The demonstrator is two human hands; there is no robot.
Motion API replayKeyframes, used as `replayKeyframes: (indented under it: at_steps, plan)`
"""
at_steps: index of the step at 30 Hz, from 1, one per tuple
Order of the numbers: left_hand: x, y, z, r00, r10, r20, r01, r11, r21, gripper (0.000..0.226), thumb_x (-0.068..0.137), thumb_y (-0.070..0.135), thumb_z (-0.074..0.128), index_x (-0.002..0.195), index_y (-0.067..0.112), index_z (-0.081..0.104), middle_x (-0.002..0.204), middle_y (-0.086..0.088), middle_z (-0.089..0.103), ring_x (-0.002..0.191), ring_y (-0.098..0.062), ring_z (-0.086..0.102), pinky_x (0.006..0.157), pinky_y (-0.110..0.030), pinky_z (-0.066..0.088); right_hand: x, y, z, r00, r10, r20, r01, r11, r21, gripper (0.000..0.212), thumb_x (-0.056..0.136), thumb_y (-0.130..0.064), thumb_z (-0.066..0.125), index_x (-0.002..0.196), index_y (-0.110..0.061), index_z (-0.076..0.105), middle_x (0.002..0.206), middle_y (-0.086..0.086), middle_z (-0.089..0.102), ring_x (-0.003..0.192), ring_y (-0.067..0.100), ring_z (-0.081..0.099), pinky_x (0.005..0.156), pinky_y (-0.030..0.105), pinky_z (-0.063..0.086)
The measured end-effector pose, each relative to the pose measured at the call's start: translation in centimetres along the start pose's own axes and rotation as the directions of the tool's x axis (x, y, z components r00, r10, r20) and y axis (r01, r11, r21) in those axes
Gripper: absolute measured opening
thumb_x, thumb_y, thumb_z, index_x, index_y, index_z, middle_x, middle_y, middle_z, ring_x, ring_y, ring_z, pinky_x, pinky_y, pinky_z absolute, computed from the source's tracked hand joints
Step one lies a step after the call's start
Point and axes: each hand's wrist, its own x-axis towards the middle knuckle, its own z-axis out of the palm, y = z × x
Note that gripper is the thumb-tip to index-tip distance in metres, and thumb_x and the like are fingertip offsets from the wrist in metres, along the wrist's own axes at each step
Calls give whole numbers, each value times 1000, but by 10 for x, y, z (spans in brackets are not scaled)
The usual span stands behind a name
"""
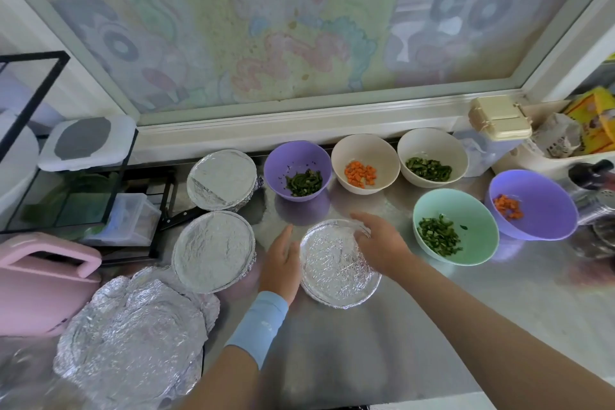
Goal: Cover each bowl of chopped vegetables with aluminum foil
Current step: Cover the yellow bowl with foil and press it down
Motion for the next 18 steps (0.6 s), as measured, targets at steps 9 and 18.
replayKeyframes:
  at_steps: [9, 18]
  plan:
    - [-42, -11, 7, 986, 58, 157, -69, 995, 66, 71, 99, 35, 52, 157, 25, 12, 160, 11, 19, 137, 5, 21, 114, -20, 15, -45, 29, 13, 993, 65, 102, -62, 998, -31, 63, 100, -26, 47, 156, -23, 18, 159, 1, 29, 145, 21, 29, 117, 29, 20]
    - [-30, 31, -37, 988, 146, 57, -153, 977, 148, 51, 102, 30, 42, 152, 21, 32, 149, 12, 37, 140, -10, 32, 113, -27, 24, -36, 0, -6, 998, 1, 59, 6, 993, -116, 57, 99, -27, 47, 151, -19, 27, 156, 4, 33, 137, 26, 39, 112, 37, 31]
